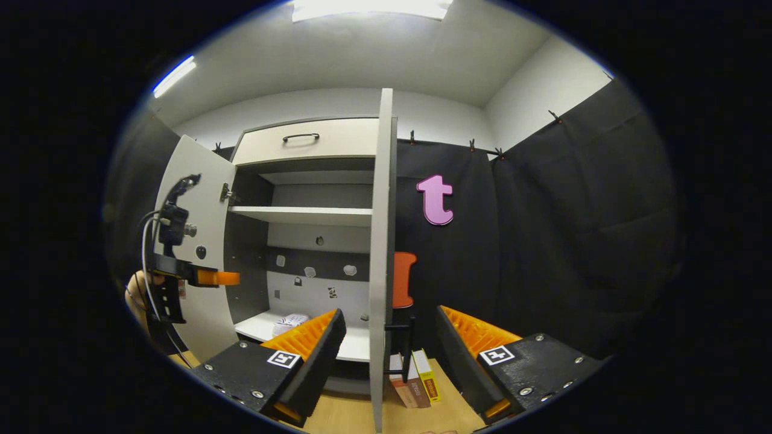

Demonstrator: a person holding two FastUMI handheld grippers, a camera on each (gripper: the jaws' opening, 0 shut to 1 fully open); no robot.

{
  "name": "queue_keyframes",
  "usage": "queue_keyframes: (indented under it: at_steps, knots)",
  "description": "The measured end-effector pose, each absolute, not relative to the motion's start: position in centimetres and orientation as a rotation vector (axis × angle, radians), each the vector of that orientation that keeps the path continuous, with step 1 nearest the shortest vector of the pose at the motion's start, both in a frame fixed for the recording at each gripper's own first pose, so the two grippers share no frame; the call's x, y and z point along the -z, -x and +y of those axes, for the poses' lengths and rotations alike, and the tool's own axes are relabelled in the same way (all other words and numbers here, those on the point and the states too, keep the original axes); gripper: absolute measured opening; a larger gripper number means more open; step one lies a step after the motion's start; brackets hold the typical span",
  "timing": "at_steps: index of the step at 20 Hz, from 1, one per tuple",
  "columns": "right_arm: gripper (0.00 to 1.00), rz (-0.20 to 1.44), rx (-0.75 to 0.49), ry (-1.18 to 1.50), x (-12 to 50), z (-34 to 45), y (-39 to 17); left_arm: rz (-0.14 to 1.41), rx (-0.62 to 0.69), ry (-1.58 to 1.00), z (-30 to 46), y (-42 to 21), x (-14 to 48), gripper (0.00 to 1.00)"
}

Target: Grab one shoe with the right hand and put it into the shoe cabinet, grab the other shoe with the left hand and put it into the shoe cabinet; then close the right door with the right hand and the left door with the left hand.

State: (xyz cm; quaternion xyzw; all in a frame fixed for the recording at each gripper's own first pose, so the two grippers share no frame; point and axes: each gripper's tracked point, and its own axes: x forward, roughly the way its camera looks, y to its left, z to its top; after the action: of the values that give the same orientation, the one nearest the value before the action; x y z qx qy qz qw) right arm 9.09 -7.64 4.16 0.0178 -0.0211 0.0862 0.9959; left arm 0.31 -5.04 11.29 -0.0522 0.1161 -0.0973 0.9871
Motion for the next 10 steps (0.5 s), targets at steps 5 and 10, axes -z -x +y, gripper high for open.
queue_keyframes:
  at_steps: [5, 10]
  knots:
    - [0.92, -0.005, -0.122, -0.041, -1.7, -11.4, -10.6, 0.166, 0.156, 0.065, -2.0, 5.0, -13.3, 0.97]
    - [0.92, 0.064, -0.161, -0.074, 1.8, -10.7, -12.5, 0.112, 0.102, 0.054, 1.5, 8.9, -15.2, 0.97]
